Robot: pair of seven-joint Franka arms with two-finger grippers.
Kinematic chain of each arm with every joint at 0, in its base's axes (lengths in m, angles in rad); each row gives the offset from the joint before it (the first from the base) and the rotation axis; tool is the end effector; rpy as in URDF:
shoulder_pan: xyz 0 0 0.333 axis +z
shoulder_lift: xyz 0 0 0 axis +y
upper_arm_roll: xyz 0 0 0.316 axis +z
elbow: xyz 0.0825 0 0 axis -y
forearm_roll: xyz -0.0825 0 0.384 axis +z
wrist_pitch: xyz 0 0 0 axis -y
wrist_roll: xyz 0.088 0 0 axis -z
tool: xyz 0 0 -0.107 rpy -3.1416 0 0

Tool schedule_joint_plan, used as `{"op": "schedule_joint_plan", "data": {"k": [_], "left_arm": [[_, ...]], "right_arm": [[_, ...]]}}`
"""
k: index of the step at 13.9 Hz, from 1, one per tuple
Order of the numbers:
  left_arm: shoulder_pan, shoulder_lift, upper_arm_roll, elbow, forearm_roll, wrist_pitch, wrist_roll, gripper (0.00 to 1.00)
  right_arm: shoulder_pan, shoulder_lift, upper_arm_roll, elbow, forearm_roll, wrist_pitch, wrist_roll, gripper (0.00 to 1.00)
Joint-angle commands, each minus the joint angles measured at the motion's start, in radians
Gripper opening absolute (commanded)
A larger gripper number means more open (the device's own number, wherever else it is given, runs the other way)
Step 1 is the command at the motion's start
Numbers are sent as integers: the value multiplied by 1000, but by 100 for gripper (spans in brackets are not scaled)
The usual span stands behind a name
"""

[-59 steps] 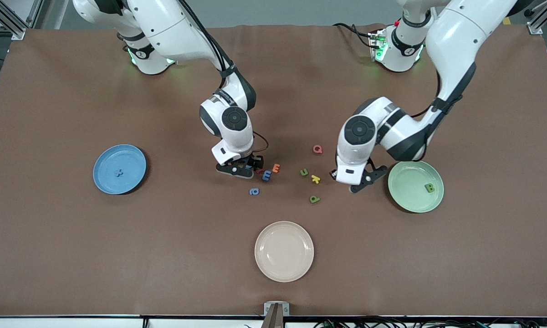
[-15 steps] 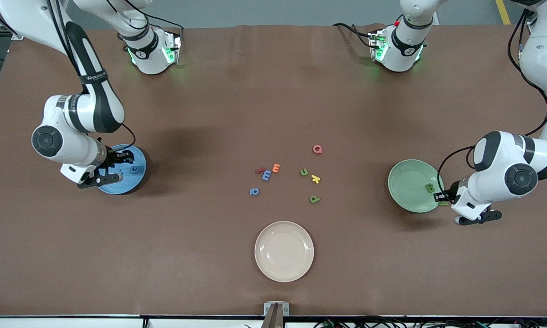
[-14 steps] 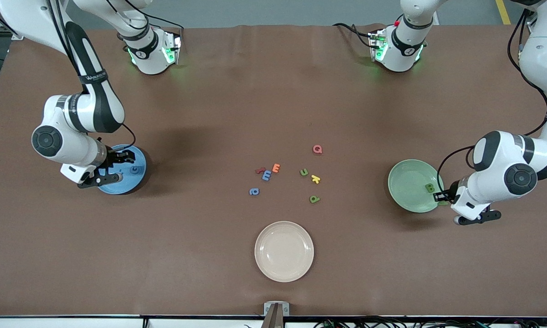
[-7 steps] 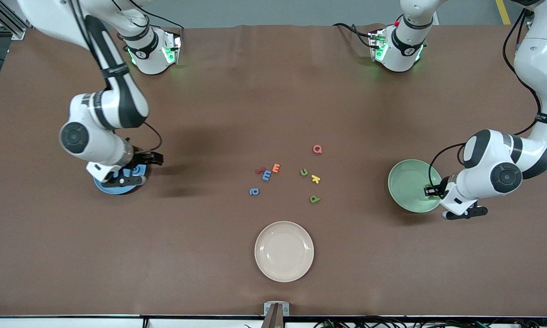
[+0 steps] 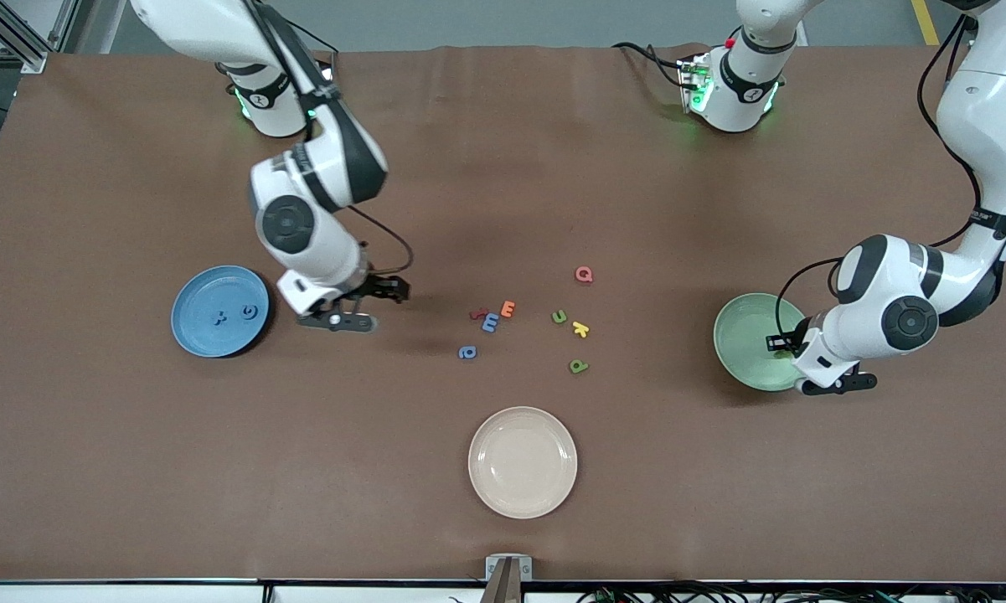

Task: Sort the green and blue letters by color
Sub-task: 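Reach the left gripper to the green d while the right gripper reaches the blue E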

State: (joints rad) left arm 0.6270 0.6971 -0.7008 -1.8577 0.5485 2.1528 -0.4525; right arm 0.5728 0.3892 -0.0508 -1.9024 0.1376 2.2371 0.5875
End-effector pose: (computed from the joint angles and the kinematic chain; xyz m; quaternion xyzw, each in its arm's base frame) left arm 0.6152 -0.0048 0.1993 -0.9947 -0.0480 0.0896 0.0153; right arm 0.5358 0.3147 0.2914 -0.9959 0.0750 0.0454 0.0227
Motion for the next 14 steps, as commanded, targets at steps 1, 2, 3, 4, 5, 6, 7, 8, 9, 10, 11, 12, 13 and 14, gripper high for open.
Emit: {"op": "schedule_joint_plan", "data": {"k": [1, 2, 3, 4, 5, 6, 7, 8, 9, 10, 11, 12, 13, 14], "left_arm": [[11, -30, -8, -29, 2, 13, -12, 84], [11, -34, -9, -28, 2, 13, -23, 100], [11, -41, -23, -28, 2, 9, -34, 100], [11, -54, -38, -22, 2, 2, -41, 100], [10, -59, -63, -9, 2, 1, -63, 100], [7, -59, -95, 9, 2, -1, -96, 100], [-6, -59, -118, 14, 2, -1, -148, 100], [-44, -54, -131, 26, 4, -1, -204, 100], [-87, -56, -131, 28, 4, -2, -256, 100], [-114, -70, -140, 23, 4, -19, -312, 100], [-136, -74, -170, 26, 4, -42, -355, 100], [-160, -70, -190, 34, 5, -45, -395, 100], [-203, -58, -190, 43, 10, -35, -432, 100], [-269, -35, -186, 81, 17, -33, -480, 100]], "right_arm": [[77, 144, -12, 176, 19, -10, 150, 100], [108, 202, -12, 247, 19, -11, 208, 100], [134, 261, -12, 311, 17, -11, 262, 100], [154, 298, -12, 350, 10, -10, 296, 100], [169, 327, -14, 367, 8, -5, 307, 100], [177, 342, -14, 376, 7, 15, 308, 99], [183, 352, -14, 376, 5, 48, 307, 96], [194, 365, -14, 376, 5, 68, 307, 92], [199, 378, -15, 378, 5, 81, 307, 90], [202, 393, -15, 394, 3, 87, 305, 87], [208, 408, -15, 414, 2, 87, 305, 85], [213, 424, -15, 431, 2, 85, 307, 83], [214, 434, -17, 448, 2, 85, 307, 82], [214, 447, -17, 462, 2, 85, 314, 82]]}}
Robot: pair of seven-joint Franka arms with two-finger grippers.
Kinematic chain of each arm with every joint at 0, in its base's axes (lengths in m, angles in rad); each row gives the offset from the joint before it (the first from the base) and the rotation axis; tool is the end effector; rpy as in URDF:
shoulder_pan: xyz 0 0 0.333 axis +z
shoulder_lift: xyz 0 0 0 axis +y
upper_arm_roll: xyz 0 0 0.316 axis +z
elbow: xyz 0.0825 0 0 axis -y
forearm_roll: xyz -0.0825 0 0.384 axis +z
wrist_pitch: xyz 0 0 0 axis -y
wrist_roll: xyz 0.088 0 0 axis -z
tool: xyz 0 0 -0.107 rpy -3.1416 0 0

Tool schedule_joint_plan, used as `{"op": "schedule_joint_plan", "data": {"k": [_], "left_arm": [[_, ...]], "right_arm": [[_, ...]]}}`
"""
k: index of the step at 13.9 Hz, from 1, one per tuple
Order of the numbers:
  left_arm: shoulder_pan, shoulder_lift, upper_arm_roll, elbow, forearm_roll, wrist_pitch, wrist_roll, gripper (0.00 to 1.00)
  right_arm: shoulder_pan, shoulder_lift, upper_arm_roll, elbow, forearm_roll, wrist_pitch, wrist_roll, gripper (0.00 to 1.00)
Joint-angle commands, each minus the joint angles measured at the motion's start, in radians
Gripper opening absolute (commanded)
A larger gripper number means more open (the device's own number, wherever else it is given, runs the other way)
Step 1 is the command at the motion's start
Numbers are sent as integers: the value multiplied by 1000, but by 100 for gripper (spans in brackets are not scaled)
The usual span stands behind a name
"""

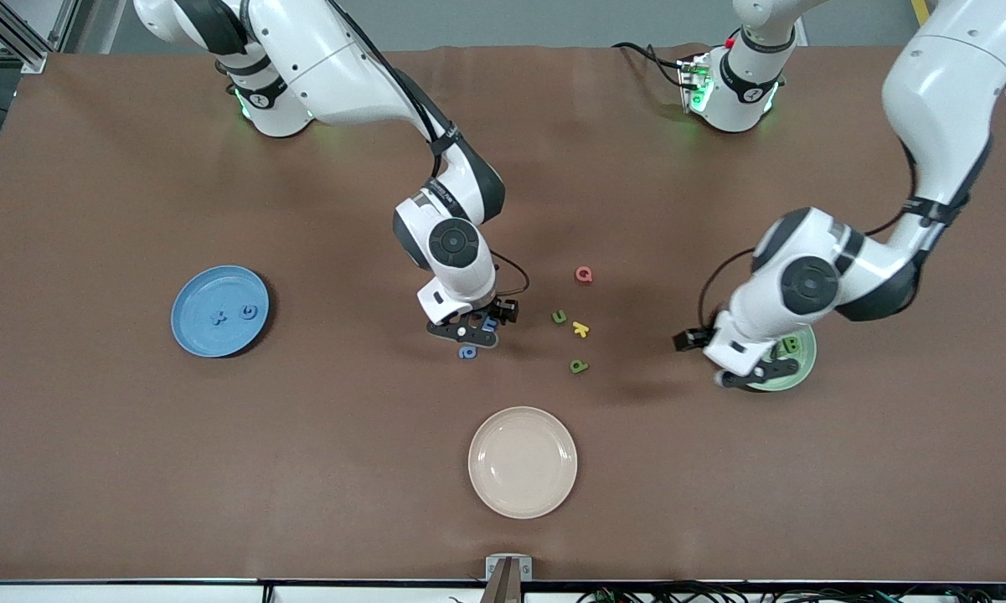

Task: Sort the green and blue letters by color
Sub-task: 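Reach the left gripper to the green d while the right gripper reaches the blue E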

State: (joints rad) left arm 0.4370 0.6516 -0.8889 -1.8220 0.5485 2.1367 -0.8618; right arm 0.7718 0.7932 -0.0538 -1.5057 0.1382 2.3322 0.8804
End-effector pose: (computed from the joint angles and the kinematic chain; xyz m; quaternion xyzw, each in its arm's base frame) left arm 0.5985 -0.2132 0.2802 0.9955 0.0899 -0.0313 0.0043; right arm 0.5338 0.4777 0.1986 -0.9922 0.1193 0.0105 0.0348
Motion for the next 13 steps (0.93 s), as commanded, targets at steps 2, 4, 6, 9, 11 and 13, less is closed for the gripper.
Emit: {"op": "schedule_joint_plan", "data": {"k": [2, 4, 6, 9, 11, 13], "left_arm": [[-182, 36, 43, 75, 19, -12, -140, 100], [-257, 46, 93, 84, 21, 32, -143, 100], [-320, 69, 149, 87, 16, 92, -144, 100], [-395, 138, 215, 154, -1, 130, -228, 92], [-431, 192, 226, 239, 1, 130, -330, 85], [-475, 262, 252, 340, 1, 130, -397, 75]], "right_arm": [[17, 72, -15, 102, 0, -8, 34, 80], [18, 104, -17, 143, -2, -8, 48, 79], [18, 121, -18, 165, -2, -5, 48, 76], [18, 129, -18, 167, -3, 1, 52, 75], [18, 129, -18, 165, -15, 2, 54, 72], [18, 129, -18, 160, -20, -1, 54, 71]]}}
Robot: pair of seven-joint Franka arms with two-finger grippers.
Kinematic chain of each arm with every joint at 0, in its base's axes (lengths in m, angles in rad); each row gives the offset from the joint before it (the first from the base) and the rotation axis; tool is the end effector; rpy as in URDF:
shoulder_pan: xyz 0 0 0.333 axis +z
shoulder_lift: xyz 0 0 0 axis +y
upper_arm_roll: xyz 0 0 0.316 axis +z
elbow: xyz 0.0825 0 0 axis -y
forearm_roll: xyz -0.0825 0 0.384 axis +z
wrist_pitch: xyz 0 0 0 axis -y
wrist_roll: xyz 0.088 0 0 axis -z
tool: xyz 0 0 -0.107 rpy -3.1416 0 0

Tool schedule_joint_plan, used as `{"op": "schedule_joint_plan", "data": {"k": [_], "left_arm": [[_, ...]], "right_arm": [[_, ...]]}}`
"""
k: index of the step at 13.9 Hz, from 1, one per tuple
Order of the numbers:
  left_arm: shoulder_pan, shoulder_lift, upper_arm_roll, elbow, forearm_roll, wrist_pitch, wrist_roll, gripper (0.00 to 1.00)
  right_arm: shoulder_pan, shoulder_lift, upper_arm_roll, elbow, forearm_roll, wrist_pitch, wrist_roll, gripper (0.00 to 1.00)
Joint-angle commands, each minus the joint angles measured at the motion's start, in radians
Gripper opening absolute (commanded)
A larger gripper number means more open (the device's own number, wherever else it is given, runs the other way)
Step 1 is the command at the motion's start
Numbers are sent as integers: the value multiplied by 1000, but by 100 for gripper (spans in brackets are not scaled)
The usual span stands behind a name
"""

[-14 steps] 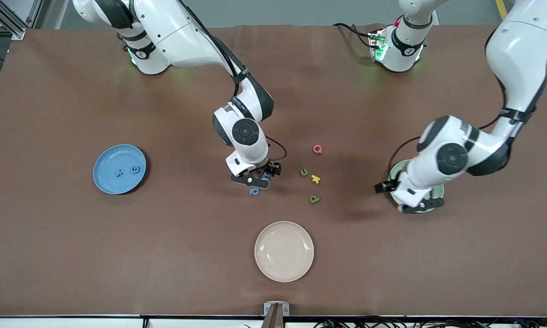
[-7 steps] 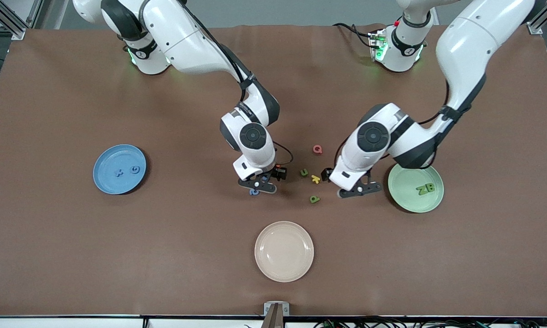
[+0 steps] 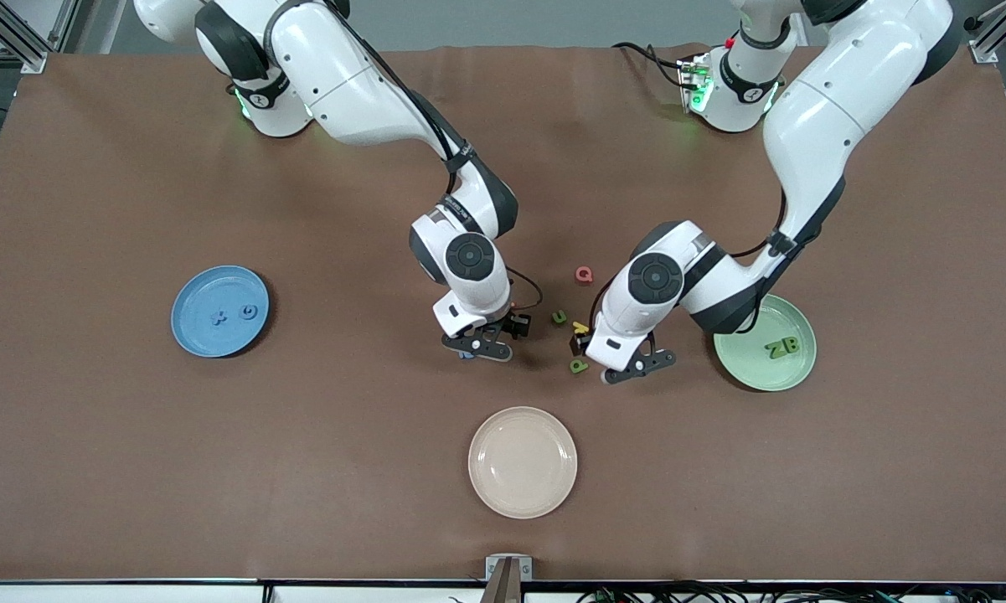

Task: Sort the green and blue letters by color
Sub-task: 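Grasp the green d with the left gripper while the right gripper grasps the E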

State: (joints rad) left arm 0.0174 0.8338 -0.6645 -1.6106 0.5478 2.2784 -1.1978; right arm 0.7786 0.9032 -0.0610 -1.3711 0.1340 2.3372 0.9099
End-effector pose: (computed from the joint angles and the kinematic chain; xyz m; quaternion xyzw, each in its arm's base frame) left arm 0.5960 -0.3529 0.2146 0.9826 0.1822 -0.0086 0.0356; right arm 0.5498 0.4957 0.1780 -0.9909 0.1282 -0.0034 0.0417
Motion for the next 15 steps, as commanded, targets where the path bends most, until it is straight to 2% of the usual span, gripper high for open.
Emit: {"op": "schedule_joint_plan", "data": {"k": [1, 5, 7, 11, 13, 15], "left_arm": [[-85, 99, 55, 158, 0, -11, -68, 72], [-209, 122, 172, 218, -2, -10, -88, 71], [-212, 145, 181, 228, -3, 15, -88, 71], [-221, 143, 183, 224, -20, 32, -88, 70], [-220, 140, 183, 221, -35, 30, -88, 69], [-223, 140, 183, 216, -37, 26, -91, 64]], "right_arm": [[11, 22, -11, 24, -22, -7, 24, 69], [16, 22, -11, 23, -31, -19, 26, 66], [16, 22, -10, 23, -66, -56, 26, 66], [37, 19, -11, 23, -74, -104, 33, 63], [39, 19, -11, 23, -85, -104, 49, 56], [41, 19, -11, 23, -91, -104, 49, 40]]}}
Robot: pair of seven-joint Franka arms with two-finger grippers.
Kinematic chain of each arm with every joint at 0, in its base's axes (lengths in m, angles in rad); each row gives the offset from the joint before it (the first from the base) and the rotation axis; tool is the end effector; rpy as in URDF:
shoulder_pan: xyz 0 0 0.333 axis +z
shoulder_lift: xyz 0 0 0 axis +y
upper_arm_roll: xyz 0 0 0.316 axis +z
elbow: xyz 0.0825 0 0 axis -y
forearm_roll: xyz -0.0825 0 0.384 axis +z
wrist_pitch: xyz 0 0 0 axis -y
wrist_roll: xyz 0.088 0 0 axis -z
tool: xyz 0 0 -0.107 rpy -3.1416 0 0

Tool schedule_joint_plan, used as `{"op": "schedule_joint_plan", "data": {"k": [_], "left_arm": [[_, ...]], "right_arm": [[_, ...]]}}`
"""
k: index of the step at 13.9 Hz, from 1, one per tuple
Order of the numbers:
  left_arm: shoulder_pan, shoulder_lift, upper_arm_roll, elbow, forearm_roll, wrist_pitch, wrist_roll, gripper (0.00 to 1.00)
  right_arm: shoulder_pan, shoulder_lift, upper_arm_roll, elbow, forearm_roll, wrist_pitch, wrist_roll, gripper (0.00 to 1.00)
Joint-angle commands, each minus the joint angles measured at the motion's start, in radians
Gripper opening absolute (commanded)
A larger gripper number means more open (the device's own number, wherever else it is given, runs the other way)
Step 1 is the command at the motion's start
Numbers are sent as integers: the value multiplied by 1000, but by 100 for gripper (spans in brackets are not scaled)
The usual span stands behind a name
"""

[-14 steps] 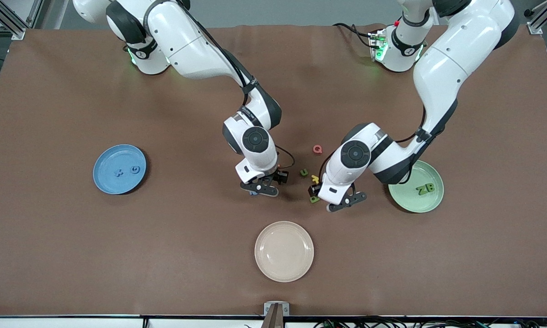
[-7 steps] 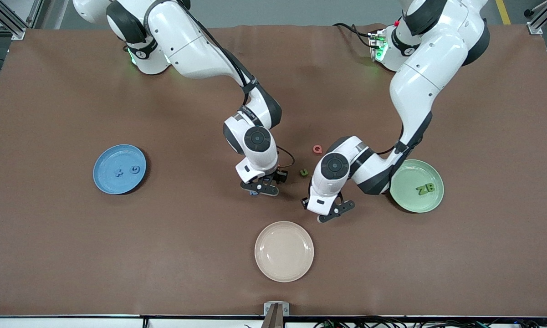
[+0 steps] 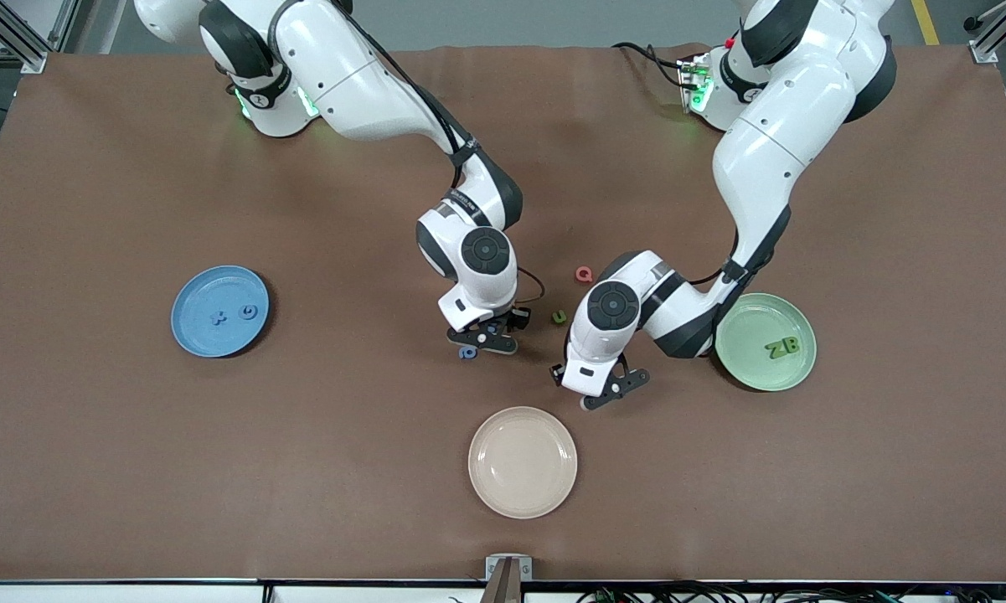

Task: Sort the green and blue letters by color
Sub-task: 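Grasp the green d with the left gripper while the right gripper grasps the E, then carry the d to the green plate while the right gripper places the E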

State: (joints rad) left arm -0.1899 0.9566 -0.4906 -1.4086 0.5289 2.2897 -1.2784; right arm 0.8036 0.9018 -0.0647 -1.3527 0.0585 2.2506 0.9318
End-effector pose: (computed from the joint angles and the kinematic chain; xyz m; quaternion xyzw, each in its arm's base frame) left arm 0.6164 -0.3895 0.1725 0.9750 0.2204 0.0186 0.0195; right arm 0.5365 0.5048 0.1792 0.9947 -0.1024 0.0013 0.0025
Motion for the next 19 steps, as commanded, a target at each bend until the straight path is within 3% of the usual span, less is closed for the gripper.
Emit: {"op": "schedule_joint_plan", "data": {"k": [1, 3, 6, 10, 14, 17, 19], "left_arm": [[-17, 18, 7, 13, -23, 11, -10, 61], [-16, 14, 7, 2, -29, 2, -7, 51], [-17, 16, 7, -4, -27, 2, 2, 29], [-13, 10, 9, -1, -18, 1, 17, 3], [4, 1, 7, 5, -18, -27, 62, 1], [7, -25, 7, 8, -20, -58, 79, 1], [32, -48, 7, 10, -26, -90, 123, 1]], "right_arm": [[16, 22, -6, 4, -16, -17, 30, 26], [16, 22, -6, 4, -14, -16, 48, 1], [3, 13, -6, 10, -14, -26, 64, 0], [-62, -44, -4, 14, -11, -165, 10, 0], [-180, -159, -4, -3, -3, -403, -213, 0], [-283, -291, -7, -158, -17, -422, -435, 0], [-372, -384, -7, -288, -78, -389, -591, 0]]}}
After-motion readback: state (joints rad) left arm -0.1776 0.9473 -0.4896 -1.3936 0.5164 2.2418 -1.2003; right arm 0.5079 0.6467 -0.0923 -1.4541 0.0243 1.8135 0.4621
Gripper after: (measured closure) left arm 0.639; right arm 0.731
